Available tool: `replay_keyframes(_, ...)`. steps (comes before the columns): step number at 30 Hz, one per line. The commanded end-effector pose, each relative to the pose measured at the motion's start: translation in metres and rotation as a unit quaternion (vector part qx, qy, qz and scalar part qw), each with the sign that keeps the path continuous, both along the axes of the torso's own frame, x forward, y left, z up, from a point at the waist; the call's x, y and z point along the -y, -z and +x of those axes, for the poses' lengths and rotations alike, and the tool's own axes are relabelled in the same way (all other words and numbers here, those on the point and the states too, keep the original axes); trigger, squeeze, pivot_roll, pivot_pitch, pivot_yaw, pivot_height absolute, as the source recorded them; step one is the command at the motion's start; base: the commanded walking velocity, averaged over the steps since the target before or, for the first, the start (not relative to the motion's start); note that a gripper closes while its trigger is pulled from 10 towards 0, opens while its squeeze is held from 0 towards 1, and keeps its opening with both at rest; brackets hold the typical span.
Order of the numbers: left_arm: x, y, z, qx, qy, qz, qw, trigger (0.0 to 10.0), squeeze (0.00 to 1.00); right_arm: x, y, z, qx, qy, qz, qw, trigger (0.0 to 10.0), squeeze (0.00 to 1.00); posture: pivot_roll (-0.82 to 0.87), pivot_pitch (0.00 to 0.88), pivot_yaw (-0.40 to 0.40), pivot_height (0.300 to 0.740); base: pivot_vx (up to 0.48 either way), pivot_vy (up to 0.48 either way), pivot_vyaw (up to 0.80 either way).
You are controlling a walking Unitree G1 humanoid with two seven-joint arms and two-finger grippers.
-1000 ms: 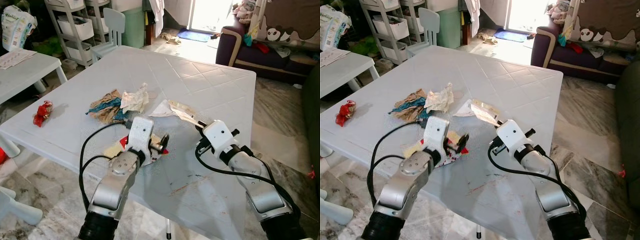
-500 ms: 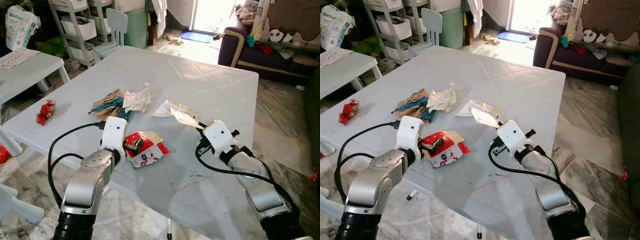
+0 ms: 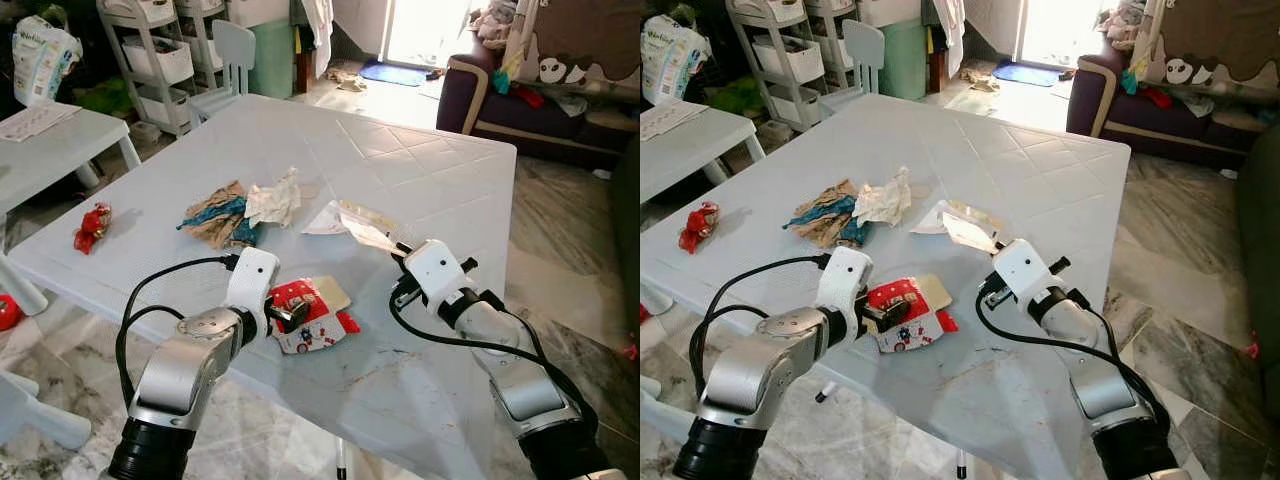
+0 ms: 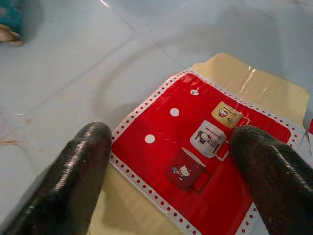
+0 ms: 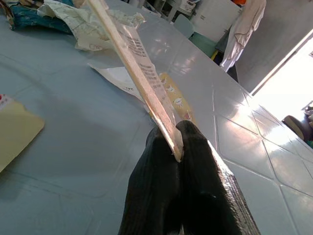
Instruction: Picking trash to rubbish bin
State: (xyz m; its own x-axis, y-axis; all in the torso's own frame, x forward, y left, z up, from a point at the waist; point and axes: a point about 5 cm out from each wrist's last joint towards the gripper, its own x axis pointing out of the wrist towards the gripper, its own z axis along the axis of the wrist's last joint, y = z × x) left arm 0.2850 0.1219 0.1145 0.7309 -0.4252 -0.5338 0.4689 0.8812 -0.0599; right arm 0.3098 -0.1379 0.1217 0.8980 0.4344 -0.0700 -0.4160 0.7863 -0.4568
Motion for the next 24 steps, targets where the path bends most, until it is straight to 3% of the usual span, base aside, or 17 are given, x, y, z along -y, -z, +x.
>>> replay_keyframes(1, 0.0, 0.009, -0.006, -0.026, 0.012, 0.009, 1.0, 0.0, 0.0, 0.003, 0.002, 0.001, -0.005, 0.006, -0.004, 1.0, 0.0, 0.0, 0.01, 0.0, -0.012, 0.74, 0.0, 0.0, 0.0)
replay_keyframes(15, -0.012, 0.012, -0.004, -0.01, -0.011, 0.036, 0.999, 0.0, 0.0, 0.004, 0.002, 0.002, -0.006, 0.005, -0.006, 1.0, 0.0, 0.0, 0.01, 0.0, -0.02, 0.74, 0.0, 0.0, 0.0)
replay_keyframes(21, -0.022, 0.012, 0.0, 0.003, -0.031, 0.057, 0.998, 0.0, 0.0, 0.004, 0.002, 0.003, -0.007, 0.004, -0.006, 1.0, 0.0, 0.0, 0.01, 0.0, -0.023, 0.74, 0.0, 0.0, 0.0)
replay_keyframes(24, -0.036, 0.013, 0.002, 0.016, -0.056, 0.083, 0.995, 0.0, 0.0, 0.004, 0.003, 0.003, -0.008, 0.003, -0.006, 1.0, 0.0, 0.0, 0.02, 0.0, -0.027, 0.74, 0.0, 0.0, 0.0)
